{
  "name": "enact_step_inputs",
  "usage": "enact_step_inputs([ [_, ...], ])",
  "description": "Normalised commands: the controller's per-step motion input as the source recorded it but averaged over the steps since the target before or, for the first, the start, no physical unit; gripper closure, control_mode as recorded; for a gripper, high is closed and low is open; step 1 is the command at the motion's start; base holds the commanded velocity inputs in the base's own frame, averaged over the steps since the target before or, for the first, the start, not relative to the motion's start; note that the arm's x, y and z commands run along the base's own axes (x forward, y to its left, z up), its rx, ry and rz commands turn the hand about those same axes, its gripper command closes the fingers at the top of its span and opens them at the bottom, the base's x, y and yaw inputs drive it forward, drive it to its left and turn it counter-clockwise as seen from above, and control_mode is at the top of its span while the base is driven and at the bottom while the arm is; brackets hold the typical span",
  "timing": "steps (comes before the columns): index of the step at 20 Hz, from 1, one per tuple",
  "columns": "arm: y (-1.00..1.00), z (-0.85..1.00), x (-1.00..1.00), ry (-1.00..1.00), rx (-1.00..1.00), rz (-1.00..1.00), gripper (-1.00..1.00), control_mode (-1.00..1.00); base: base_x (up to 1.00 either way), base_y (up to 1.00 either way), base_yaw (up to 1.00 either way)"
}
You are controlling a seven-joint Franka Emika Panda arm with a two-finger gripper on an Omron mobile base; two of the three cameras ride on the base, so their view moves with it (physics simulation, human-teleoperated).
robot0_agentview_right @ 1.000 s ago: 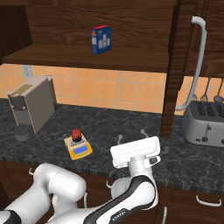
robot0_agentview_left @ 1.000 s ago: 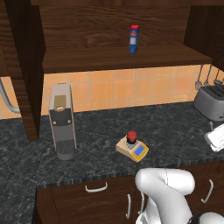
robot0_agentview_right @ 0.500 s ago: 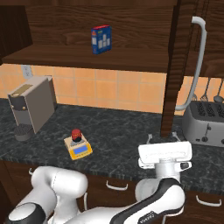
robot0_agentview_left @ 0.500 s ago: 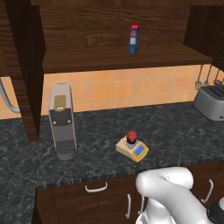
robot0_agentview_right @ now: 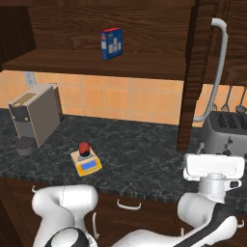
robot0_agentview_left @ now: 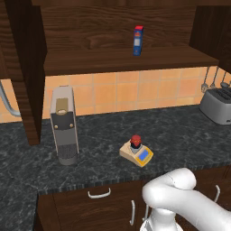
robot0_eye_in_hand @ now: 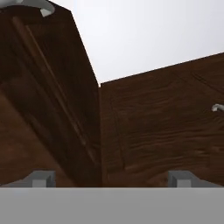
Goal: Pick the jam and place it on the digital scale for weighing, and close the cabinet.
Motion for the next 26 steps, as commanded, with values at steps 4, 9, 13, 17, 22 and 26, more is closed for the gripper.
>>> enact_step_inputs([
  [4, -0.38, 0.68, 0.0, -0.14, 0.16, 0.01, -1.0, -1.0, 0.0, 0.0, 0.0],
  [9, 0.45, 0.84, -0.15, -0.06, -0.13, 0.05, -1.0, -1.0, 0.0, 0.0, 0.0],
  [13, 0.63, 0.92, -0.44, -0.01, -0.35, 0.07, -1.0, -1.0, 0.0, 0.0, 0.0],
  [17, 0.57, 0.96, -0.56, -0.03, -0.34, 0.0, -1.0, -1.0, 0.0, 0.0, 0.0],
  [22, 0.95, 0.56, -0.75, -0.18, -0.41, -0.02, -1.0, -1.0, 0.0, 0.0, 0.0],
  [26, 1.0, 0.18, -0.12, -0.08, -0.44, -0.19, -1.0, -1.0, 0.0, 0.0, 0.0],
])
